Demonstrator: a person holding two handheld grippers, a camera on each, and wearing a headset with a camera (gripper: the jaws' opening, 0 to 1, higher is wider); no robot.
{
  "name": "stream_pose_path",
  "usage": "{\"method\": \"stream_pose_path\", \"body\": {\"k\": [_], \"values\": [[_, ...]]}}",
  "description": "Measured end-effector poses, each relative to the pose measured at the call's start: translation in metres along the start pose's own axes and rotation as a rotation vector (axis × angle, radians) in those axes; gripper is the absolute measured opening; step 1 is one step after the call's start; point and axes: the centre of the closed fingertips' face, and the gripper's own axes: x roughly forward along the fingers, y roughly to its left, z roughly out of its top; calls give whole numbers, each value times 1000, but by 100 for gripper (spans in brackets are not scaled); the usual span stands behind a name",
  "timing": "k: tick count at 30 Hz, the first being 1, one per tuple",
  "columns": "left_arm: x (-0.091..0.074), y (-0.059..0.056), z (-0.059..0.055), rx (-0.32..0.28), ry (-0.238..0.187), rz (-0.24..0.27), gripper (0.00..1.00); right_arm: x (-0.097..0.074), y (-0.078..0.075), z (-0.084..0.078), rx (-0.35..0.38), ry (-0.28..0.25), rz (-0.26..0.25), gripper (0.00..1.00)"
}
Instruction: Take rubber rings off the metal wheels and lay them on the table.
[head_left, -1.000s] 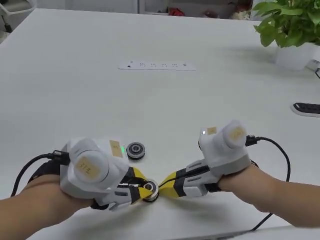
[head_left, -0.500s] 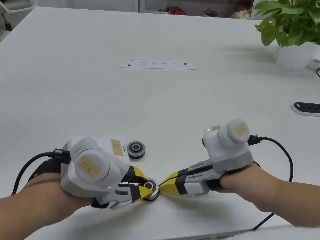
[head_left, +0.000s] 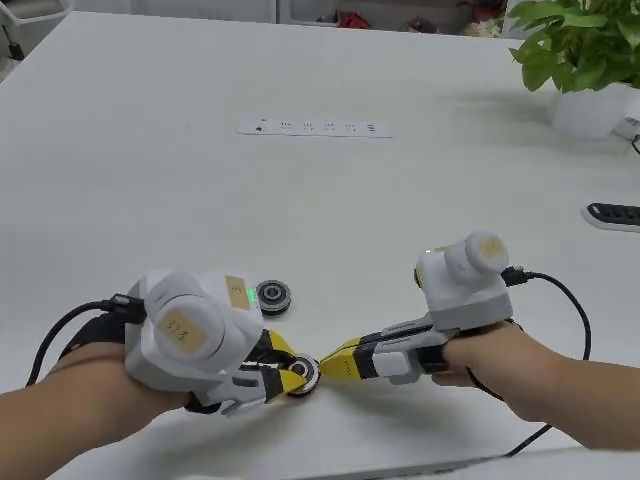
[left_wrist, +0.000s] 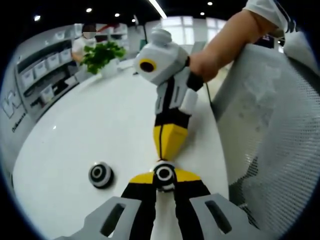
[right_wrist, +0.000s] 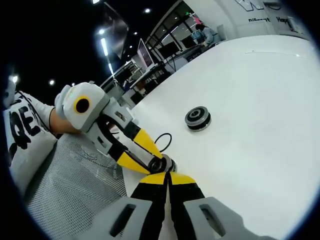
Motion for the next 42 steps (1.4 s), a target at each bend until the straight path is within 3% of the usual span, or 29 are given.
{"method": "stream_pose_path", "body": {"k": [42], "values": [[1,1,1,3,12,10,13,0,3,3,81,-39,24,0]]}}
